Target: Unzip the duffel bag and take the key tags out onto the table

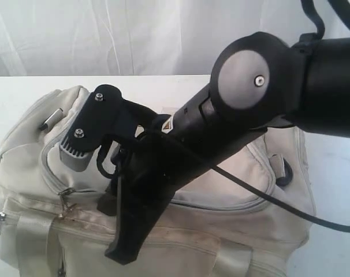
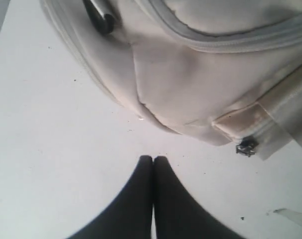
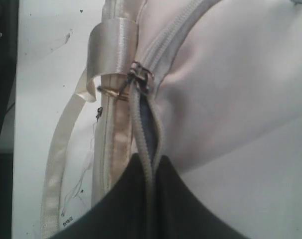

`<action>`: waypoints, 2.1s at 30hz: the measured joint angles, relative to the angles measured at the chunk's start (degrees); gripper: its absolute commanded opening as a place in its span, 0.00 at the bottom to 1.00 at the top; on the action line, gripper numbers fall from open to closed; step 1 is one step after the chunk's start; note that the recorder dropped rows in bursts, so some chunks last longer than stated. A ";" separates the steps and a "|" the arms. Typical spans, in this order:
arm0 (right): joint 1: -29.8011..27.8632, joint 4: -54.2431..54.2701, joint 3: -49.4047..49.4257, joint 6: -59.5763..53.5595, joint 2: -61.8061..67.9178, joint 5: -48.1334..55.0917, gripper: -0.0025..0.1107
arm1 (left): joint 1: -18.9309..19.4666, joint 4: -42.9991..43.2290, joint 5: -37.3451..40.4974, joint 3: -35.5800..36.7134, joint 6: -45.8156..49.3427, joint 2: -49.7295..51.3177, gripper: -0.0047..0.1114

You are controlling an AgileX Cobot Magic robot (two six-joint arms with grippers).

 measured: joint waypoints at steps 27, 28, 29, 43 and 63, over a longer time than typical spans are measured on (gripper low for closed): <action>0.00 -0.54 0.00 3.65 0.00 0.67 0.02 | 0.10 -21.71 -21.06 11.23 2.68 0.00 0.56; 0.00 -0.54 0.00 3.65 0.00 0.79 0.02 | 0.10 -21.71 -22.76 11.75 2.53 0.00 0.56; 0.00 -0.54 0.00 3.65 0.00 0.79 0.02 | 0.10 -21.84 -23.90 12.06 2.41 0.00 0.56; 0.00 -0.72 0.00 5.14 0.00 1.47 0.02 | 0.10 -15.26 -35.77 17.30 -1.84 0.00 0.35; 0.00 -0.61 0.00 5.24 0.00 1.50 0.02 | 0.10 -9.49 -17.36 8.82 -7.98 -6.29 0.04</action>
